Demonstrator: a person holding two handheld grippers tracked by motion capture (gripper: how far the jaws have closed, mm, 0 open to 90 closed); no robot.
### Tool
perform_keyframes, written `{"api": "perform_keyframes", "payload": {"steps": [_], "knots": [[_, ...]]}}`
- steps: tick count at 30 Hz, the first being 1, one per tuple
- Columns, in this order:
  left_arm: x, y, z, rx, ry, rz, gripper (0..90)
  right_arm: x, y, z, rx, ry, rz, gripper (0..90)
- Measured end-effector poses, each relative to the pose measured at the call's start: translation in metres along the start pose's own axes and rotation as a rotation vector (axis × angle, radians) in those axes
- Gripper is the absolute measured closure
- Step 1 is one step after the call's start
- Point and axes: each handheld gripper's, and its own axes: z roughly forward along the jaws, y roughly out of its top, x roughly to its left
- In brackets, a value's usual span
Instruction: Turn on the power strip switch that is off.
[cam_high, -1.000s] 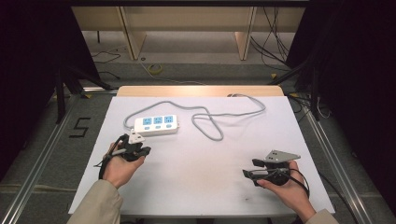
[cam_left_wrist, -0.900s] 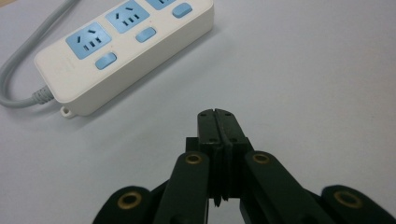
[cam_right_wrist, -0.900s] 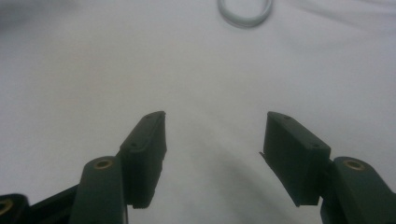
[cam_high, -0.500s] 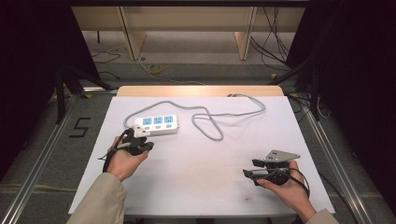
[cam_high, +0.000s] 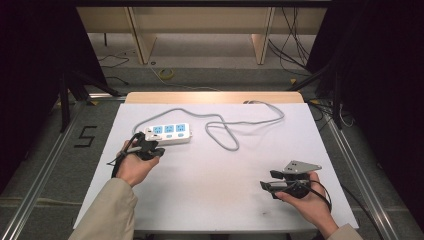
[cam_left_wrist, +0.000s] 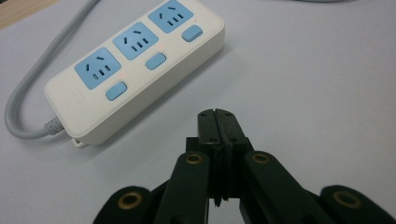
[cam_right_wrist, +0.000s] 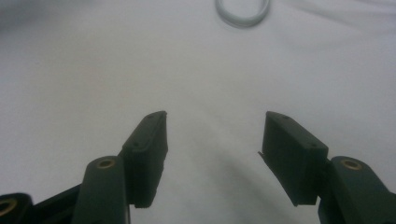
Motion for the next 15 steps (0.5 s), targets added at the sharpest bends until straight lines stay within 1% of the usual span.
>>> {"api": "perform_keyframes", "payload": {"steps": [7, 13, 15], "knots": [[0.0022, 0.0037, 0.0059, 0.007, -0.003, -0.012, 89.7, 0.0006, -0.0002, 0.0002, 0.001, 0.002, 0.004, 41.1], [0.0054, 0.0077, 0.008, 0.013, -0.006, -0.011, 89.7, 0.0003, -0.0005, 0.0006, 0.003, 0.002, 0.0, 41.0], [0.0062, 0.0088, 0.0091, 0.015, -0.004, -0.018, 89.7, 0.0004, -0.0005, 0.0006, 0.003, 0.001, -0.001, 41.0]]}}
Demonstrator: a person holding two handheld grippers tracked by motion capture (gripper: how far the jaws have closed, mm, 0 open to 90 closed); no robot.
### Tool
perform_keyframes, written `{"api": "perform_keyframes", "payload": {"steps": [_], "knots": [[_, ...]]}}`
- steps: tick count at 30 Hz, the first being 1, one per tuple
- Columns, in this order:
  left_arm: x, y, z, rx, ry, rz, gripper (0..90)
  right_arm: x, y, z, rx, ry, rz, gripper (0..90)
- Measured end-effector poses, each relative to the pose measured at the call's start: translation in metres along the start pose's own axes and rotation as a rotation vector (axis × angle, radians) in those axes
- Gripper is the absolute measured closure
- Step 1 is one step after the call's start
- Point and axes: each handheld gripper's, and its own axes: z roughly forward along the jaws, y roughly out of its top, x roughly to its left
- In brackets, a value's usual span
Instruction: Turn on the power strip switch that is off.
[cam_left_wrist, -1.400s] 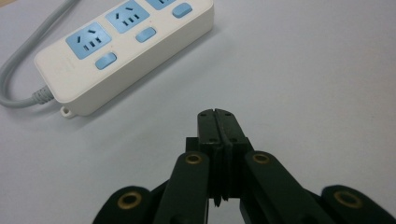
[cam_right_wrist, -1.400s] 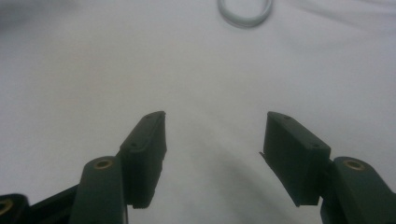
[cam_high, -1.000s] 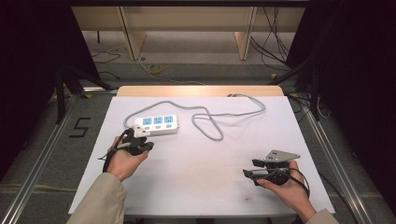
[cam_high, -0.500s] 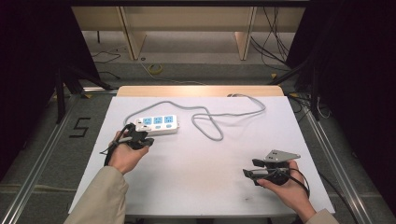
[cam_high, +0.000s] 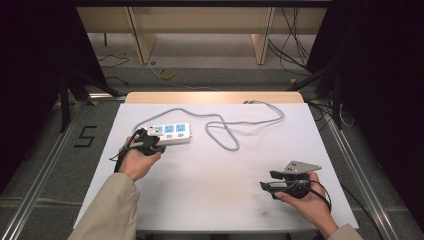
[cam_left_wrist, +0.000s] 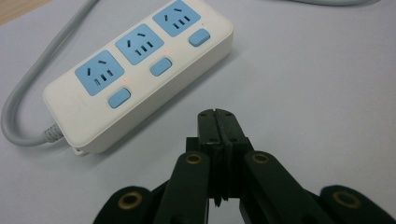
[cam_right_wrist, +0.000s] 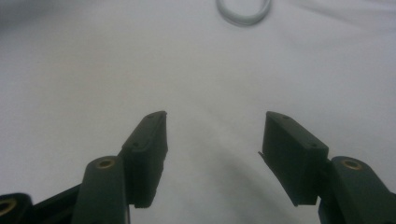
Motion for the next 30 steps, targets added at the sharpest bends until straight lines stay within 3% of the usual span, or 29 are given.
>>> {"api": "perform_keyframes", "payload": {"steps": [30], "knots": [[0.007, 0.016, 0.017, 0.036, 0.019, 0.035, 89.8, 0.0, 0.0, 0.0, -0.004, 0.0, 0.003, 40.9]]}}
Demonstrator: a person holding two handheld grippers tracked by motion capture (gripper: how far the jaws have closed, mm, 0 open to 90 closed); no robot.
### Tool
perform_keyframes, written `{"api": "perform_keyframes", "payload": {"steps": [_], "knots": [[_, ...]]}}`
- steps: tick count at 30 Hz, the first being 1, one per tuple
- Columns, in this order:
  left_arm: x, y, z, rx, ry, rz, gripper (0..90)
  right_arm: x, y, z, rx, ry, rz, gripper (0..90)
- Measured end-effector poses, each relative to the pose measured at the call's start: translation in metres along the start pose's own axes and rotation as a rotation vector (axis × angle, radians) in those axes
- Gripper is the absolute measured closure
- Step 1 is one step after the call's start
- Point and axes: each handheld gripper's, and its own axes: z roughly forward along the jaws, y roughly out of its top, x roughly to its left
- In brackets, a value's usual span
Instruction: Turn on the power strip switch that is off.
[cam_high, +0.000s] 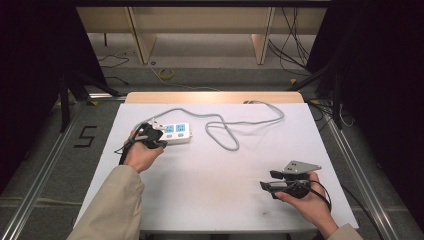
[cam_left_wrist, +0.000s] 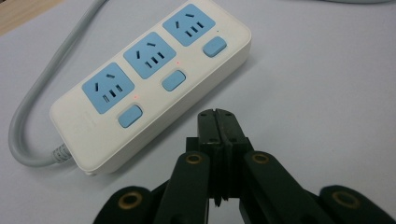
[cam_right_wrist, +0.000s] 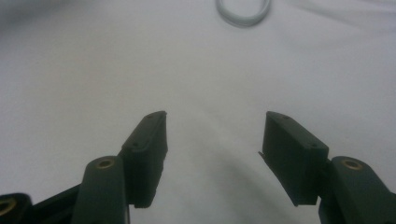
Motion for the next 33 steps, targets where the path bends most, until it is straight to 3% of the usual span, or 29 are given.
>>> {"api": "perform_keyframes", "payload": {"steps": [33], "knots": [[0.005, 0.02, 0.016, 0.015, 0.005, 0.022, 89.8, -0.001, 0.0, 0.0, 0.0, -0.003, -0.007, 40.9]]}}
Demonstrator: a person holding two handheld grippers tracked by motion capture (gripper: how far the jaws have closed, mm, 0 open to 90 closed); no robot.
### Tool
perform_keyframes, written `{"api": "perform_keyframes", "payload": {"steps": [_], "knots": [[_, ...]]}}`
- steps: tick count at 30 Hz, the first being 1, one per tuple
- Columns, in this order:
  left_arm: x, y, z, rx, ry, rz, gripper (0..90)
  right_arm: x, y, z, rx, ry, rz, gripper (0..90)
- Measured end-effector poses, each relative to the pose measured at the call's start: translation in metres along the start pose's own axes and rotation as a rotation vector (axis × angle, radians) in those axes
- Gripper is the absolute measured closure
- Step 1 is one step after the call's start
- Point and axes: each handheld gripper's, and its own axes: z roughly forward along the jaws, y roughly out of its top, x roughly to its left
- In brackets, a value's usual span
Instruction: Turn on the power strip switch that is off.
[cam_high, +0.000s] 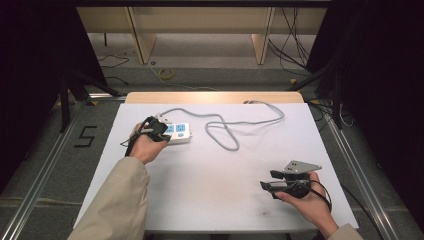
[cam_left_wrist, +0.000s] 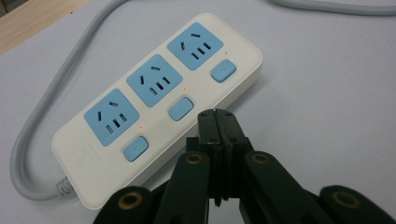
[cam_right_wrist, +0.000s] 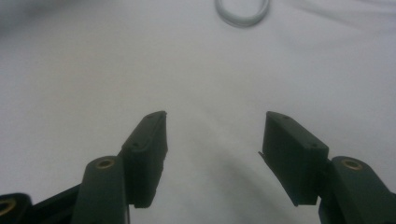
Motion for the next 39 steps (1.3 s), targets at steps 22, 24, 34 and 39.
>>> {"api": "perform_keyframes", "payload": {"steps": [22, 24, 34, 39], "knots": [[0.002, 0.012, 0.01, 0.013, 0.0, 0.0, 89.8, 0.0, 0.0, 0.0, 0.001, 0.0, 0.0, 40.8], [0.002, 0.014, 0.011, 0.015, 0.001, 0.004, 89.8, 0.0, 0.0, 0.0, 0.001, 0.0, 0.0, 40.8], [0.001, 0.024, 0.011, 0.012, 0.006, 0.026, 89.8, -0.001, 0.0, 0.0, 0.001, 0.0, -0.001, 40.8], [0.0, 0.025, 0.015, 0.015, 0.002, 0.024, 89.8, 0.0, 0.0, 0.0, 0.001, 0.001, -0.001, 40.8]]}}
